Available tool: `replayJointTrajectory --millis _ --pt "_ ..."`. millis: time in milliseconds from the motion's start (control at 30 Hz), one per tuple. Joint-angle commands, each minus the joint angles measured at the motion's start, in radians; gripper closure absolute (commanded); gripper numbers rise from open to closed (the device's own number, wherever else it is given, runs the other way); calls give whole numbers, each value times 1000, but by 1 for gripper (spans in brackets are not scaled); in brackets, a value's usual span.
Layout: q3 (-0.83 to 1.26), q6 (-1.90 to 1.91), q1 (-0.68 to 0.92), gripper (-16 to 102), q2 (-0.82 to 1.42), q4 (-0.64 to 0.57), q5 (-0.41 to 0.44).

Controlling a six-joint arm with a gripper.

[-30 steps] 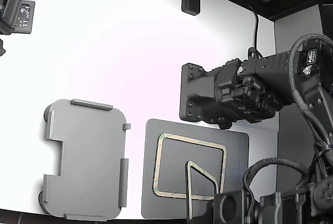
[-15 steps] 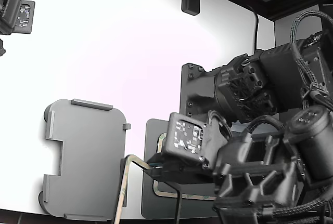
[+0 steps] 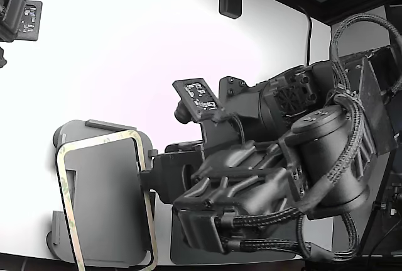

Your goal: Grab top frame and put it into gray box.

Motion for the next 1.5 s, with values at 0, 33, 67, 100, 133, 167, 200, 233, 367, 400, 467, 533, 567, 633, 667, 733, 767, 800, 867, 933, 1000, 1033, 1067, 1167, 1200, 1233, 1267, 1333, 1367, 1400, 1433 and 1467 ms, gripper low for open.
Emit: replayJointTrajectory --millis 0,33,67,100,133,167,200,233,367,400,467,533,567,633,667,733,767,800,867,933,1000,1033,1067,1167,1200,1233,1267,1333,1367,1400,1433,1467 --pt "-20 163 -14 99 9 11 -29" --pt "-9 189 -14 99 6 11 -41" --pt "6 218 -14 99 6 11 -51" --pt "18 236 -14 99 3 11 -67" --pt "28 247 -14 99 2 11 -87" --pt "34 256 -14 99 -3 11 -103" --pt "43 264 -14 99 -5 11 -115" --pt "48 272 -14 99 -8 11 -123" --pt "69 288 -14 99 -21 11 -140" --pt "72 290 -17 99 -26 11 -140" --pt "74 290 -21 99 -35 11 -140" --pt "75 295 -25 99 -41 11 -141" --pt "75 295 -26 99 -43 11 -144" --pt "80 293 -37 99 -44 11 -149" --pt "83 293 -43 99 -46 11 -153" --pt "84 284 -55 99 -49 11 -164" --pt "86 279 -61 99 -49 11 -170" --pt "89 276 -66 99 -49 11 -173" --pt "95 270 -71 99 -49 11 -176" --pt "100 268 -74 99 -46 11 -176" --pt "104 267 -74 99 -44 11 -179" --pt "106 265 -74 99 -44 11 -179" --pt "109 262 -74 99 -44 11 -179" --pt "110 261 -77 99 -49 11 -179" --pt "107 261 -77 99 -52 11 -179" --pt "106 261 -77 99 -55 11 -181" --pt "106 261 -77 99 -57 11 -181" --pt "104 259 -78 99 -60 11 -178" --pt "104 259 -78 99 -60 11 -178" --pt "104 258 -78 99 -61 11 -178" --pt "104 258 -80 99 -61 11 -178" --pt "106 256 -80 99 -61 11 -178"
